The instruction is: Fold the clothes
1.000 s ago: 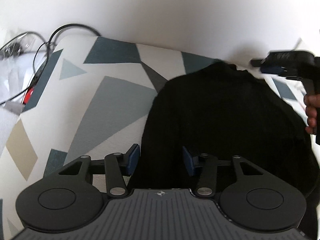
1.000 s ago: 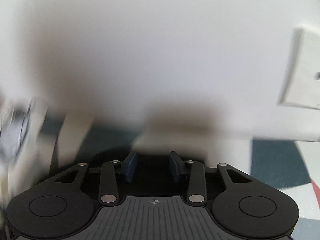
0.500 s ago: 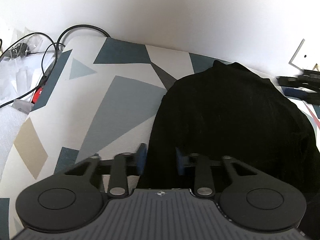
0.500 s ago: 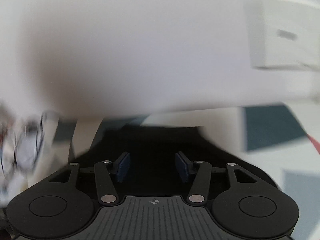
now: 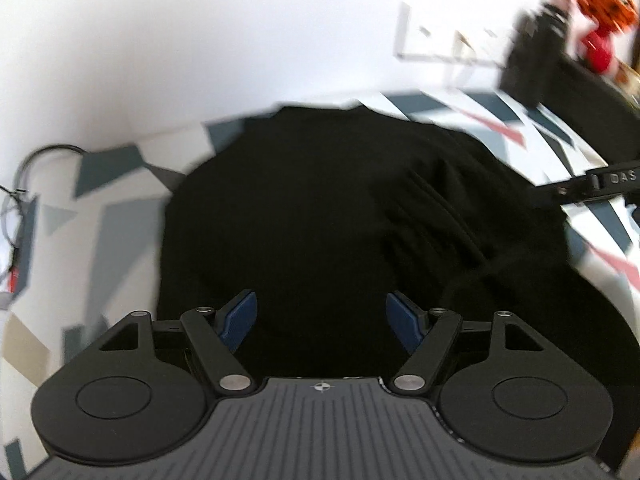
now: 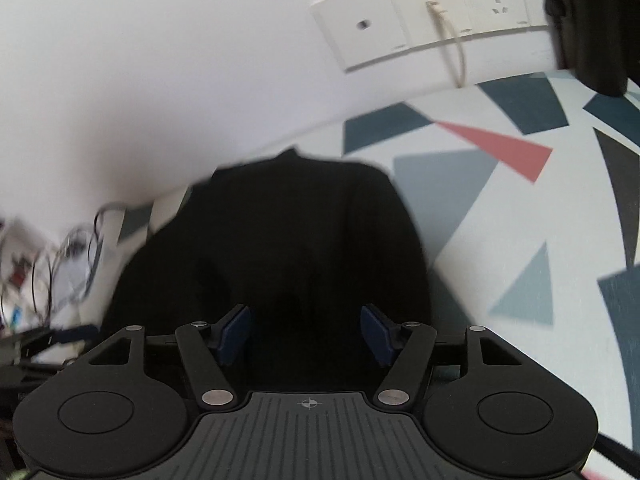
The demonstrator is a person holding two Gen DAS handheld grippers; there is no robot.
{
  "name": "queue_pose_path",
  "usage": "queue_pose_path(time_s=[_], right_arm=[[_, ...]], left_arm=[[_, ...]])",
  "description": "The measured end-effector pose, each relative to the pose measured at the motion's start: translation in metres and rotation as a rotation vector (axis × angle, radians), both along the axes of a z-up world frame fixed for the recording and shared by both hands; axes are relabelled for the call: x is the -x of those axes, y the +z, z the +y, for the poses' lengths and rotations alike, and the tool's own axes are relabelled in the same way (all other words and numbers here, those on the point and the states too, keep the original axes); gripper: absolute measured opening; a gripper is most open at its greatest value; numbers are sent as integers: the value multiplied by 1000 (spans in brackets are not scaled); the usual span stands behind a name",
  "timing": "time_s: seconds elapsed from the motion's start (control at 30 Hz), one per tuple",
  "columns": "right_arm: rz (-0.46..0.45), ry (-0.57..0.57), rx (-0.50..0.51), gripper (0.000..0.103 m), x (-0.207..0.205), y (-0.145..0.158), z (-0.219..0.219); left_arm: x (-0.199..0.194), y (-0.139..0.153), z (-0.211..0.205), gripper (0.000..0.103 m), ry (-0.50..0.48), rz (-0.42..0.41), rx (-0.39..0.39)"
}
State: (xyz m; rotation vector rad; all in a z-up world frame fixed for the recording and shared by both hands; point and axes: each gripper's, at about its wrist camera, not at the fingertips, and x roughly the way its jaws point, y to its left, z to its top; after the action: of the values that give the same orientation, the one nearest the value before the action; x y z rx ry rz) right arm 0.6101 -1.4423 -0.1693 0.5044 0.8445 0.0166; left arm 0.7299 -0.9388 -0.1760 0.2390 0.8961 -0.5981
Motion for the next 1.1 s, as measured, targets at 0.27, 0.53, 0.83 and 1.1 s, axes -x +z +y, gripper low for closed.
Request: queue_pose_path(time_s=[0.27,0.53,0.83,1.1], right_arm=[[62,-29,25,66,32,20,23],[7,-100,44,65,38,26,23],[-50,-128,-105,59,-37,-11,58],[-68,-38,-140,5,-48,-25,54]], left_arm=[[46,-7,20,79,-117,145,52],[58,-28,64,80,64,204,135],[57,-32,32,96,29,143,-29],[55,-35,22,100,37,129,-101]])
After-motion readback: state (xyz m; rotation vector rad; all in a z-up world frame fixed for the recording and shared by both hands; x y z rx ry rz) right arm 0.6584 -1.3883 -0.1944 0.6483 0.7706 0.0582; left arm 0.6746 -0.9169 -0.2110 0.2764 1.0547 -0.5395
